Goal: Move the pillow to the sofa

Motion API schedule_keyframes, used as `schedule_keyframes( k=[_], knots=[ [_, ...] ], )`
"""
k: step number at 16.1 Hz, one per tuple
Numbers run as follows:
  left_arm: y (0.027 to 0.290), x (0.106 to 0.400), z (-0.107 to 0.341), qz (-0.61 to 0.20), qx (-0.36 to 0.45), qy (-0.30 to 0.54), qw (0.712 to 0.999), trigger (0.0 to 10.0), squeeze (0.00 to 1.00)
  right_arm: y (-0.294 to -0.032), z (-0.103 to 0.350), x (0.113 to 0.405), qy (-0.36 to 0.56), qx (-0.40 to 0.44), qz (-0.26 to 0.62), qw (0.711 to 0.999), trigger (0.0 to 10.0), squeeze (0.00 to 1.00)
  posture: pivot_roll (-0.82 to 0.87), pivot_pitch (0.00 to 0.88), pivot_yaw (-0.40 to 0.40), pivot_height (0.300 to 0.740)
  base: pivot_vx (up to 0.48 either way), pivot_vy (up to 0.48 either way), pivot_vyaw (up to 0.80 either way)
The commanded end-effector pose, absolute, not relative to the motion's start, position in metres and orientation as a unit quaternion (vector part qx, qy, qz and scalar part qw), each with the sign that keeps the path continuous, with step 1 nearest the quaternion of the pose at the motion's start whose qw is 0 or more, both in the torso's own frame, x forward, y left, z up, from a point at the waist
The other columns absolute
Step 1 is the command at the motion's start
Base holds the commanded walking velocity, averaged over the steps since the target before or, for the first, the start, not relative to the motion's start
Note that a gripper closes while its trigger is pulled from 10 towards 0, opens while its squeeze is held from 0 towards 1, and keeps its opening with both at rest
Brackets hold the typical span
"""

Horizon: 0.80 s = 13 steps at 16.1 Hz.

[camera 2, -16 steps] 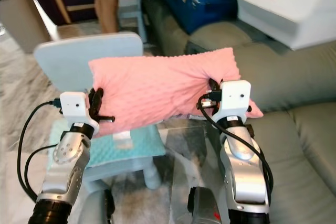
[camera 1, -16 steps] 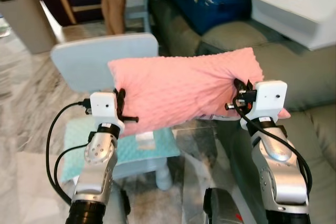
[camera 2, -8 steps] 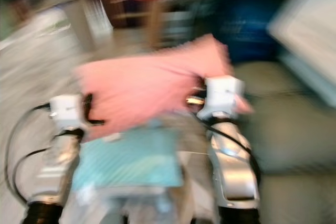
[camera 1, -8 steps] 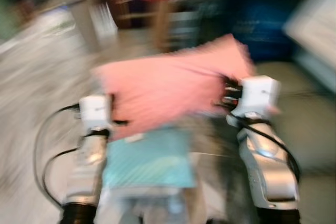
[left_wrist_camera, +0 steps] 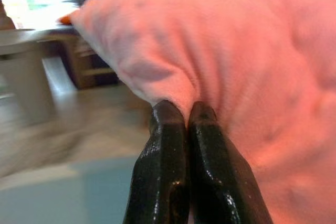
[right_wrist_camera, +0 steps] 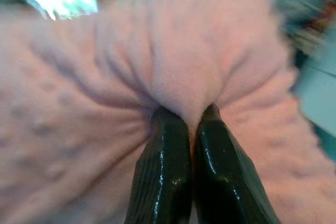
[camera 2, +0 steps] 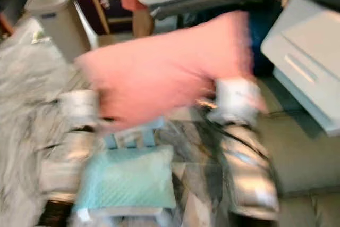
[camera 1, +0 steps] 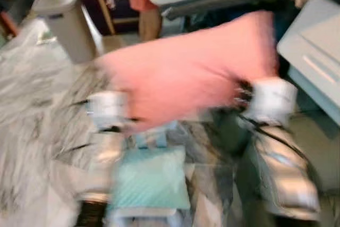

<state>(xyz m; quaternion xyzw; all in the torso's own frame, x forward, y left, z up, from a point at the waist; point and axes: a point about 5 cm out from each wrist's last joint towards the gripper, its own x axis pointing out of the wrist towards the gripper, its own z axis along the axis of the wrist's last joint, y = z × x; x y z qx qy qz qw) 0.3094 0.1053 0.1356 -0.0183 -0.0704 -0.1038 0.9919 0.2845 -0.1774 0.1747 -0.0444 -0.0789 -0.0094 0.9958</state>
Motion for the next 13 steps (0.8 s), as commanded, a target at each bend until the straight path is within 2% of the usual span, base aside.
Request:
schedule_keyframes(
  k=[1,5,7,8,13],
  knots=[
    [0.1325,0.3076,0.1312,-0.066,-0.005,-0.063,0.996,10.0,0.00,-0.1566,0.1896,0.2868,-0.112,-0.028,0.026,0.993,10.0,0.00,-0.17,0.047,0.053,0.740,0.000,0.000,0.00],
    [0.1328,0.3069,0.1301,-0.068,0.007,-0.045,0.997,10.0,0.00,-0.1552,0.1897,0.2881,-0.112,-0.027,0.028,0.993,10.0,0.00,-0.17,0.048,0.053,0.740,0.000,0.000,0.00],
    [0.1296,0.3054,0.1303,-0.108,-0.017,-0.044,0.993,10.0,0.00,-0.1558,0.1886,0.2881,-0.110,-0.024,0.030,0.993,10.0,0.00,-0.16,0.047,0.053,0.740,0.000,0.000,0.00],
    [0.1331,0.3056,0.1291,-0.089,-0.023,-0.036,0.995,10.0,0.00,-0.1556,0.1886,0.2884,-0.110,-0.025,0.029,0.993,10.0,0.00,-0.16,0.047,0.053,0.740,0.000,0.000,0.00],
    [0.1317,0.3065,0.1308,-0.093,-0.031,-0.031,0.995,10.0,0.00,-0.1557,0.1876,0.2892,-0.107,-0.023,0.032,0.993,10.0,0.00,-0.16,0.046,0.055,0.740,0.000,0.000,0.00]
  ],
)
